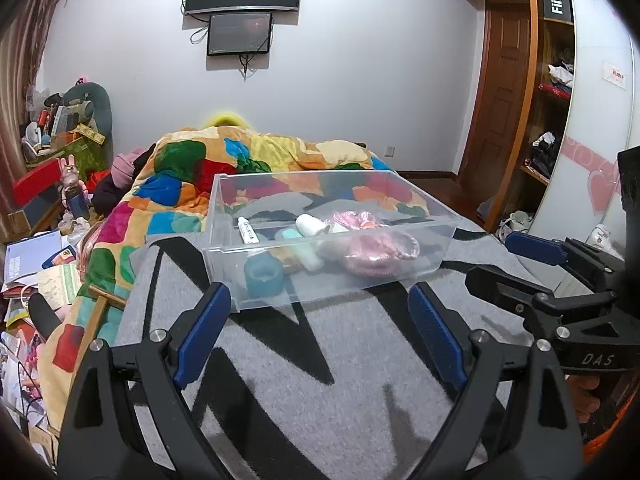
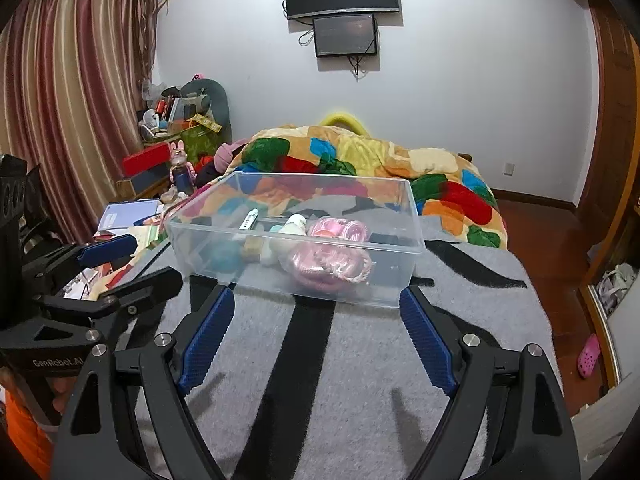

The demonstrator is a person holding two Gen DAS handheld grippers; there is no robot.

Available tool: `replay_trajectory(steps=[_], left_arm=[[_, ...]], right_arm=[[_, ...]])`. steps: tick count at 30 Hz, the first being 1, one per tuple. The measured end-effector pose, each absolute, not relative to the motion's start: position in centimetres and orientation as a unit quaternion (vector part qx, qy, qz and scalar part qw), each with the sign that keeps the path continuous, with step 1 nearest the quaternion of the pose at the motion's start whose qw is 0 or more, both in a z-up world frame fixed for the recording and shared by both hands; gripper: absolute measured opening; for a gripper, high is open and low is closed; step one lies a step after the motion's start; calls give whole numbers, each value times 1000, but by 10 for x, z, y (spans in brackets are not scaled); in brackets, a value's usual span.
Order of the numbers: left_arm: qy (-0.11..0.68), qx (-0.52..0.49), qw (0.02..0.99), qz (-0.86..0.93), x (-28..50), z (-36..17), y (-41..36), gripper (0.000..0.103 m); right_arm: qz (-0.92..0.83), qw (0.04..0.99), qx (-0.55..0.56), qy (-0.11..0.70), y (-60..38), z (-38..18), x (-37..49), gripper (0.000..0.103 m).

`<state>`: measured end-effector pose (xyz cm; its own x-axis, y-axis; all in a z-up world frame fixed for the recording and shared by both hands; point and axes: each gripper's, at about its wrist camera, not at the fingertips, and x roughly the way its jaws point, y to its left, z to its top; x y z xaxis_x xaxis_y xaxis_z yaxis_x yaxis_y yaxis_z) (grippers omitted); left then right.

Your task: Organize objects

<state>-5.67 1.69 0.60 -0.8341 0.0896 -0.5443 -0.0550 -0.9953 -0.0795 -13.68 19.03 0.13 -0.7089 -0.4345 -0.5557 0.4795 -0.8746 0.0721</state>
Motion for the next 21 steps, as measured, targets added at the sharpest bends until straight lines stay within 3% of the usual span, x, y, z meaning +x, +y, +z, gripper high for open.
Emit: replay_trajectory(steps=[21], left_arm=[[-35,-284,38,957,-55,5,13,92]], right_arm=[[-920,258,293,29,192,0,-131,83]])
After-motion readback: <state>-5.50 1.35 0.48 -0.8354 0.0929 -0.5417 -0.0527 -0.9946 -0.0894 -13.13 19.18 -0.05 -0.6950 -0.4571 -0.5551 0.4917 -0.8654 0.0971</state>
